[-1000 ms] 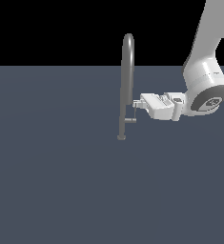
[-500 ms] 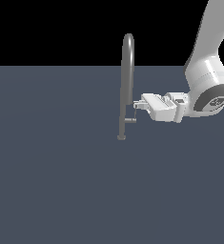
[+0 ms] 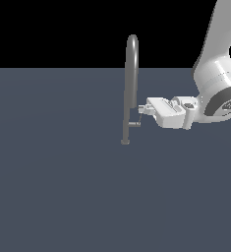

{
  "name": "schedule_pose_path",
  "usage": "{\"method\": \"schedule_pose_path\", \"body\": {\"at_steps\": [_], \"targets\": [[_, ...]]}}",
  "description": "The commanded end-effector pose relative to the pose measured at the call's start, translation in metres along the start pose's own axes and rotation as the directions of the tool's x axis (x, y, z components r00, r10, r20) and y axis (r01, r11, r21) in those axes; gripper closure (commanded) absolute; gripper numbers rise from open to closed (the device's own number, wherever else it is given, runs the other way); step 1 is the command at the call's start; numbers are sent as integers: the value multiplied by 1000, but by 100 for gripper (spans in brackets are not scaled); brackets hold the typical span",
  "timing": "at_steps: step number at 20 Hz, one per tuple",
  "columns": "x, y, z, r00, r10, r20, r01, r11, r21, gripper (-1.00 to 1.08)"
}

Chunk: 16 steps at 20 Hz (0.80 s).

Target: Turn on the faucet by rotating a designated handle.

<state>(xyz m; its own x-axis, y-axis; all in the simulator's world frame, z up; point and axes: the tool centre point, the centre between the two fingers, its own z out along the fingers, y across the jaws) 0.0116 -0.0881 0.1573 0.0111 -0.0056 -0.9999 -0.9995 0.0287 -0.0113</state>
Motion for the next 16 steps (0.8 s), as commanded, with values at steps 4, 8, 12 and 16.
{"method": "schedule_pose_path", "body": {"at_steps": [4,8,12,16], "targets": [[12,18,0,1000,7,3,-7,1000,-2,108],[21,34,0,1000,12,5,-12,1000,-4,108],[23,31,0,1000,-4,1,4,1000,-2,108],[48,48,0,1000,10,5,-10,1000,-4,108]]}}
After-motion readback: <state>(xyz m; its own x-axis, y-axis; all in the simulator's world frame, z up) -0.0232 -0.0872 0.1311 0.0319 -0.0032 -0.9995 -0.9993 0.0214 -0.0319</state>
